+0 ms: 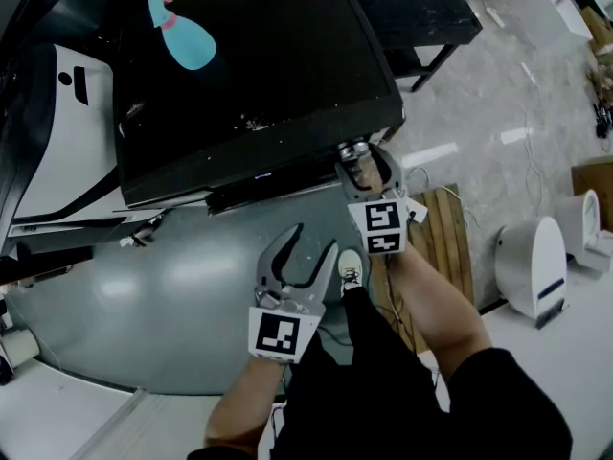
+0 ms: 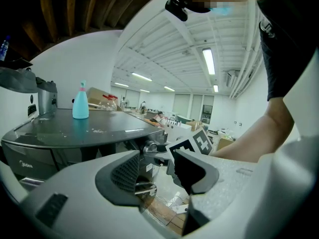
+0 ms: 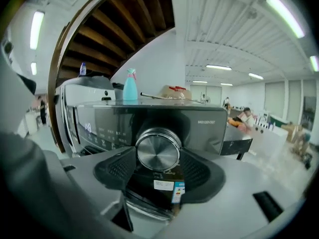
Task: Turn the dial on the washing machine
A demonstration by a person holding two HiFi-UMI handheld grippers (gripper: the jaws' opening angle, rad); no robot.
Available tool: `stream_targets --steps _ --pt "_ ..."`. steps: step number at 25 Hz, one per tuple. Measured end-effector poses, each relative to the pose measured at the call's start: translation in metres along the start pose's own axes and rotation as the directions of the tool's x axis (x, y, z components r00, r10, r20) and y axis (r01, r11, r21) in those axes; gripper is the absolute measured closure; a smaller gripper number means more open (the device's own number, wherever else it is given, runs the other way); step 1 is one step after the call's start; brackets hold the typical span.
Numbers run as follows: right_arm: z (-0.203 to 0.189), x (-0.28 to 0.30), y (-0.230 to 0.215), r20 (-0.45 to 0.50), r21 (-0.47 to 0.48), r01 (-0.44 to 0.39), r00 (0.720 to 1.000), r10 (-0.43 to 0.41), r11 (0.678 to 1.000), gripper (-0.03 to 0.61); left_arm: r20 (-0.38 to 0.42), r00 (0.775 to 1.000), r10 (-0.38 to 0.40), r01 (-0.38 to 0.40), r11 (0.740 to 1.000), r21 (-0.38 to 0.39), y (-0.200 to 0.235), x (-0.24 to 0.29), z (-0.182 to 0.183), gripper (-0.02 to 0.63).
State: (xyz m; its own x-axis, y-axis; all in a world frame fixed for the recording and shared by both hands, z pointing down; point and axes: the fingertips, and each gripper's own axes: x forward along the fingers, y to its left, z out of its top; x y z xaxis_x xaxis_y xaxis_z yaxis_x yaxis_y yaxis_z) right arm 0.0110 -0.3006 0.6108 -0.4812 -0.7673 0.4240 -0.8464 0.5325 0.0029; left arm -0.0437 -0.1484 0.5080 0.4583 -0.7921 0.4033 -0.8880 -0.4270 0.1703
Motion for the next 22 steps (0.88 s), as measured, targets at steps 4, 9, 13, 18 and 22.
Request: stream_targets --steps 4,9,13,18,22 --pt "-0.0058 0.0019 -0.0052 0.052 0.345 -0.1 0.995 0.087 0.933 0.304 0.004 1.0 -0.002 0.002 1.0 -0.003 -0.0009 0.0004 0.0007 0.414" --pt "-0.006 0.0016 -0.0052 0.058 0.379 -0.117 0.993 0.103 0.918 0.302 0.003 1.0 -0.005 0.005 1.0 -0.003 -0.0022 0.0003 0.0019 0.414" --pt "-0.0059 0.0014 -0.0053 0.051 0.353 -0.105 0.994 0.094 0.93 0.299 0.0 1.0 -0.007 0.007 1.0 0.002 -0.0029 -0.0004 0.0011 0.414" --pt "-0.0055 0.0001 -0.0047 0.037 0.276 -0.081 0.997 0.074 0.958 0.287 0.001 1.0 -0.007 0.007 1.0 0.002 -0.0031 -0.0009 0.0009 0.414" --pt "-0.0008 -0.002 -0.0052 0.027 0.168 -0.048 0.999 0.044 0.985 0.282 0.003 1.0 -0.009 0.009 1.0 0.0 -0.0031 -0.0006 0.0015 0.414"
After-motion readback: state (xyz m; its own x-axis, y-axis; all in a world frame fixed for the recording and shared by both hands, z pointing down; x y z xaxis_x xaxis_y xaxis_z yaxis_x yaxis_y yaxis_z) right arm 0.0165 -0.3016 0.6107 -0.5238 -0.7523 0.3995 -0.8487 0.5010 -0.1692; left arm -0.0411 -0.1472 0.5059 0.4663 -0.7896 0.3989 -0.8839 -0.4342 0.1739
